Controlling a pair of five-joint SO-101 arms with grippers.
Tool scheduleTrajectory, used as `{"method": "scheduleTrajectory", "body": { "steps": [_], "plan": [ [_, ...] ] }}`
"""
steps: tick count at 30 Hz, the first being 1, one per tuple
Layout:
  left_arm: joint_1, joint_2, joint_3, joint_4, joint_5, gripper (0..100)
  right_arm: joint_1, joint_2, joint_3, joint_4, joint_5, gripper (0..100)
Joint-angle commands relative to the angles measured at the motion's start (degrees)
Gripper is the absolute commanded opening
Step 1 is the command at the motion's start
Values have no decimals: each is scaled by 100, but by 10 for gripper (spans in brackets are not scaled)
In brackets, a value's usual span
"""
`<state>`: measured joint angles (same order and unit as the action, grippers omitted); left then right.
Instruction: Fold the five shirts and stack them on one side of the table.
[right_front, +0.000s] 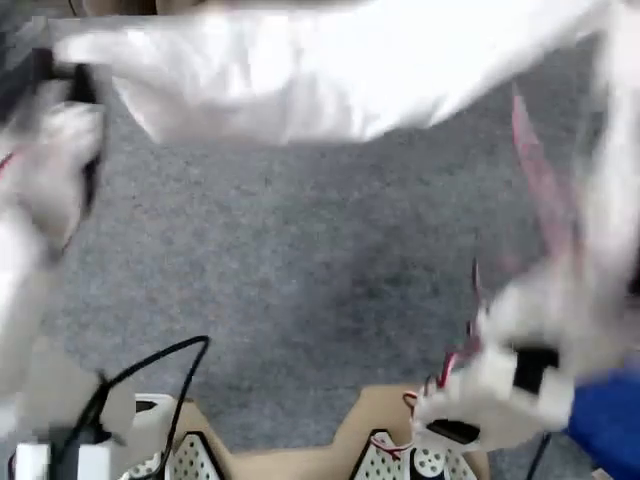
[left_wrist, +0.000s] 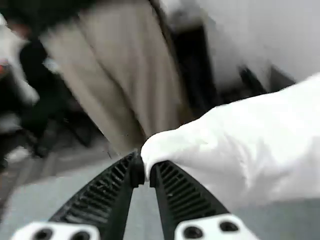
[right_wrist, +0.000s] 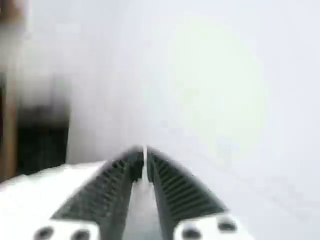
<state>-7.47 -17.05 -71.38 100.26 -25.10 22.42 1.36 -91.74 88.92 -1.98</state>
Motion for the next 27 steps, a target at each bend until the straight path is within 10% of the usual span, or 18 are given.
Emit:
{"method": "scheduleTrajectory", "body": {
  "steps": [1,13,16,19,23,27],
  "plan": [
    [-1248,-57,1125,79,114,19,145,-110,92,1143,-149,5],
    [-2655,-541,5952,53,-1090,19,-119,57,2765,1310,1371,5],
    [-2084,-593,6470,-132,-1020,19,-945,224,3644,835,1486,5],
    [-870,-268,6840,-2426,-167,19,-1982,787,4127,-1371,1626,5],
    [-237,488,5459,-5020,1371,18,-2527,1095,2879,-3552,1749,4],
    [-1248,-277,1477,-1873,2338,19,-2334,-251,110,-659,1486,5]
  ]
}}
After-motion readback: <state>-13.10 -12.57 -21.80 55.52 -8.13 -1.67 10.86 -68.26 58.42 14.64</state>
